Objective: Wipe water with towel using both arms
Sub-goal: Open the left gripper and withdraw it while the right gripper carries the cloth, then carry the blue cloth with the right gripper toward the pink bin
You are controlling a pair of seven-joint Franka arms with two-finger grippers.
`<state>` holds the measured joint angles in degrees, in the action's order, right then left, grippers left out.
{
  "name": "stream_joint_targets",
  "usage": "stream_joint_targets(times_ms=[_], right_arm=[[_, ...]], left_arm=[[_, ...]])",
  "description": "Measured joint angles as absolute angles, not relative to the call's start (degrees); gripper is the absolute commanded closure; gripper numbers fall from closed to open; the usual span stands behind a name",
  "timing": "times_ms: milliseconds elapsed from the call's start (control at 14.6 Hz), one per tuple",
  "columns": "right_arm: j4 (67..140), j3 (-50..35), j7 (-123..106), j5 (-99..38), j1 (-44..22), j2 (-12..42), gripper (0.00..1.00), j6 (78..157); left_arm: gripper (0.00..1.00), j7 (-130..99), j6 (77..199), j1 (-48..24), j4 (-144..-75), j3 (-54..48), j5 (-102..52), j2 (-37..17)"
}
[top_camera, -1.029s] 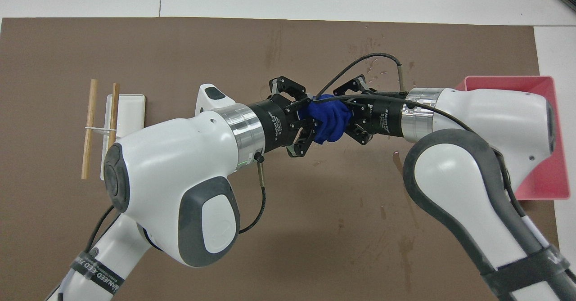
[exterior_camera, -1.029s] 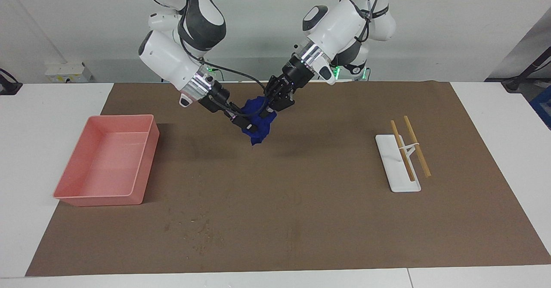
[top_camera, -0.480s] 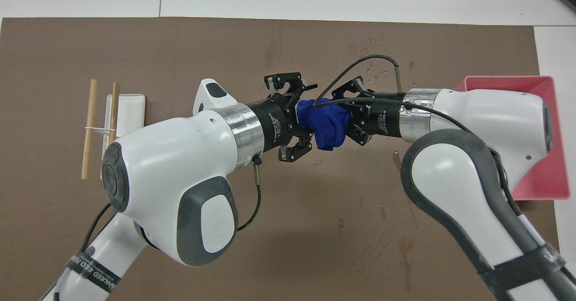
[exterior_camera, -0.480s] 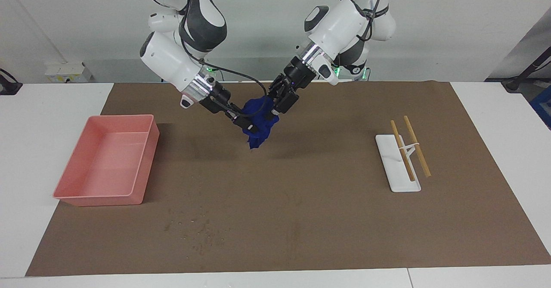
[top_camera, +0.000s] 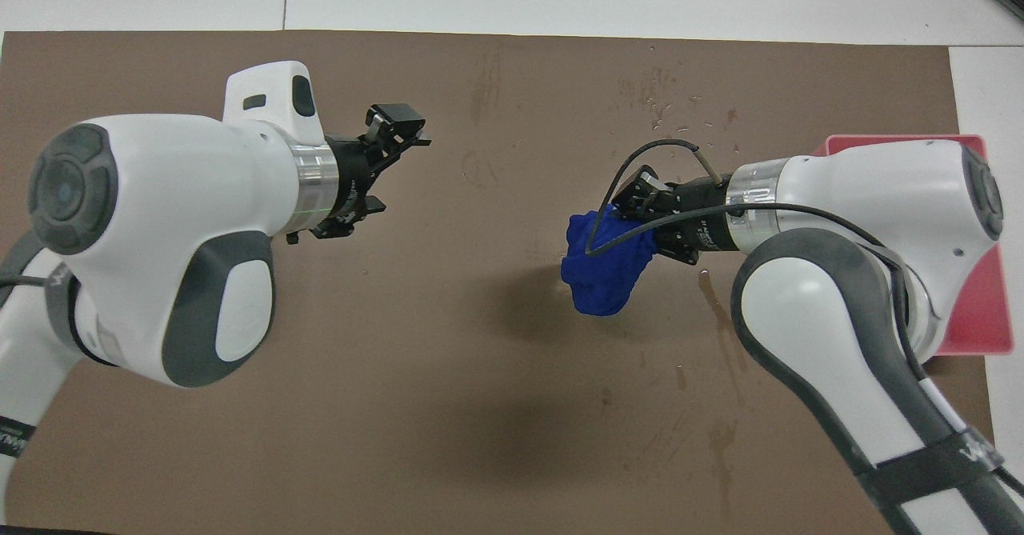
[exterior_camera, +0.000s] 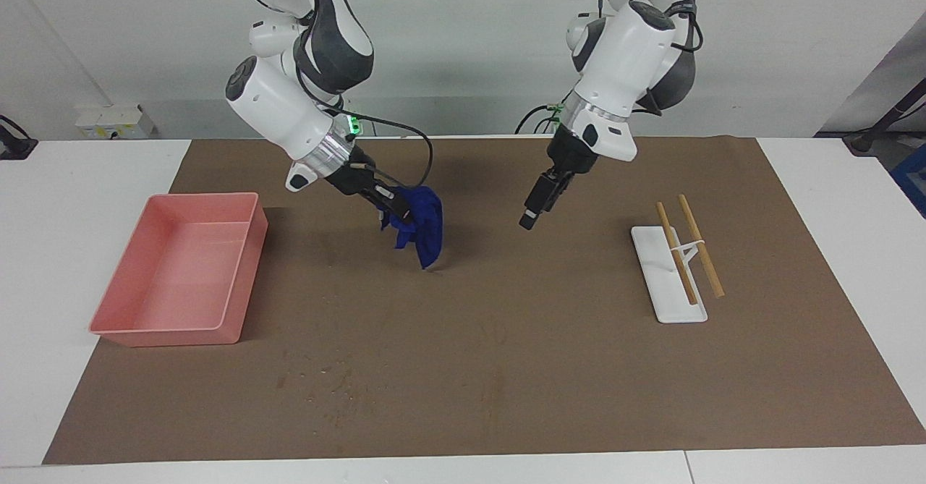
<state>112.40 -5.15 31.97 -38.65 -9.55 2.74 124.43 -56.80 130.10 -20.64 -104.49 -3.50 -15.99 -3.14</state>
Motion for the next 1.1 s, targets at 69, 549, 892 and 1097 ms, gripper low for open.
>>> stream_joint_targets(times_ms=[69,549,892,1097], right_arm=[[112.3,-5.1,28.1,-37.1,-8.2,2.7,1.00,122.7],[112.9,-5.3,2.8,-11.3,-5.0,2.8,1.00,115.0],[114.6,-5.3,-4.2,-2.0,-5.0,7.7,1.00,124.2],[114.9,-5.2,-6.1,-1.0,-4.9,13.3,1.00,131.1]], left_arm=[[0.00,-49.2,127.8,-18.4,-104.3,-3.4,-14.6,-3.1],[0.00,-5.8,106.4,-8.3,-96.6,-3.3,-1.6,-2.6],[0.00,9.4,97.7,-0.2,-94.6,-3.1,-1.2,-0.1],[0.00,11.6,94.8,2.2,-94.6,-3.0,-1.2,1.5]])
